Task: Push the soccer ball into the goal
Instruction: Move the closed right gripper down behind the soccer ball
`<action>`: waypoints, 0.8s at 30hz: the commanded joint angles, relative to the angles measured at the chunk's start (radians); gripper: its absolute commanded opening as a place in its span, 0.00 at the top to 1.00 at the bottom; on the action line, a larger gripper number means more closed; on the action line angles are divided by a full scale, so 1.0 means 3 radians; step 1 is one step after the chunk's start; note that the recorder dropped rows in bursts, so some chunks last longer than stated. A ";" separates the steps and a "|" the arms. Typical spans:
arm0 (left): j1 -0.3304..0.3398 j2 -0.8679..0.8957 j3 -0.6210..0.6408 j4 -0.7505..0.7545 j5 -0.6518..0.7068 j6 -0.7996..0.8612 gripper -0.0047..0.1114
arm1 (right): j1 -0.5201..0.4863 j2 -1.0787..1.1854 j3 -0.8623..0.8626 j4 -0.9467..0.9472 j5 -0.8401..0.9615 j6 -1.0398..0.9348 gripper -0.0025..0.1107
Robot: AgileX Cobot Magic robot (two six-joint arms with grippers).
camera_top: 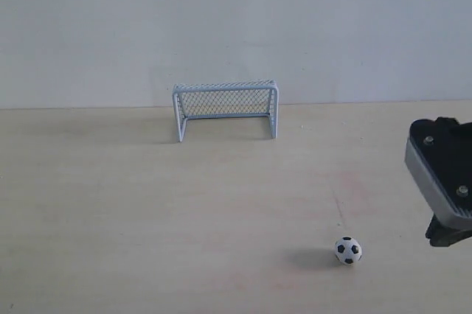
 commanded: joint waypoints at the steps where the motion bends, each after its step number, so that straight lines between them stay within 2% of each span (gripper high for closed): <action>1: -0.0010 -0.0010 0.0012 0.0004 -0.0008 -0.0003 0.92 | 0.0252 0.0334 -0.0017 -0.0468 0.0004 -0.0111 0.98; 9: -0.0010 -0.0010 0.0012 0.0004 -0.0008 -0.0003 0.92 | 0.0486 0.0612 -0.0017 -0.0945 0.0036 -0.0225 0.98; 19: -0.0010 -0.0010 0.0012 0.0004 -0.0008 -0.0003 0.92 | 0.0547 0.0684 0.0261 -0.0768 -0.0682 -0.0458 0.98; 24: -0.0010 -0.0010 0.0012 0.0004 -0.0008 -0.0003 0.92 | 0.0560 0.0684 0.0334 -0.0768 -0.0810 -0.0465 0.98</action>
